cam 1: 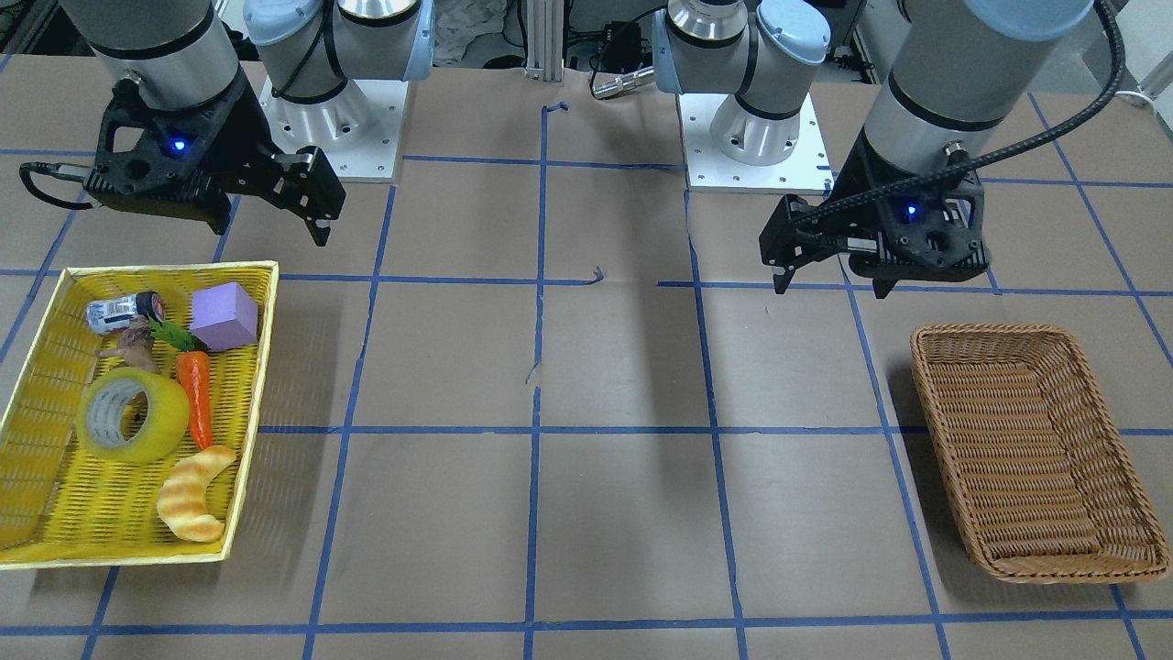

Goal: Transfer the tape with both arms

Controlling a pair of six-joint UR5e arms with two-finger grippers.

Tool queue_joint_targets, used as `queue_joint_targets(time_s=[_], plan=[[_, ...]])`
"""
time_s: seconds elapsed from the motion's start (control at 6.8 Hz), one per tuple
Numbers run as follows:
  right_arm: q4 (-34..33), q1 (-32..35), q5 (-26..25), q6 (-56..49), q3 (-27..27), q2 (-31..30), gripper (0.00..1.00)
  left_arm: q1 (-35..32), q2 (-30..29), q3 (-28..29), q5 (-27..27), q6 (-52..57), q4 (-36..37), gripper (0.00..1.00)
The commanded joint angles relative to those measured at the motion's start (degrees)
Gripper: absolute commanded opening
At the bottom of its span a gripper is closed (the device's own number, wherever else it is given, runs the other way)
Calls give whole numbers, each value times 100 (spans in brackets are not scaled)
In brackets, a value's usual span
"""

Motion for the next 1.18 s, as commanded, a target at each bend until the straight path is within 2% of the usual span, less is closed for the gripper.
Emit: queue_joint_targets(time_s=[0.0, 0.74, 1.03], plan=[[-7, -6, 0, -7, -1, -1, 100, 122, 4, 6, -52, 13, -10, 100], [-16, -6, 0, 37, -1, -1, 100, 69, 13, -55, -70, 4, -10, 100], [-69, -539, -26, -32, 17, 69, 100, 43, 13, -73, -79, -4, -19, 100]])
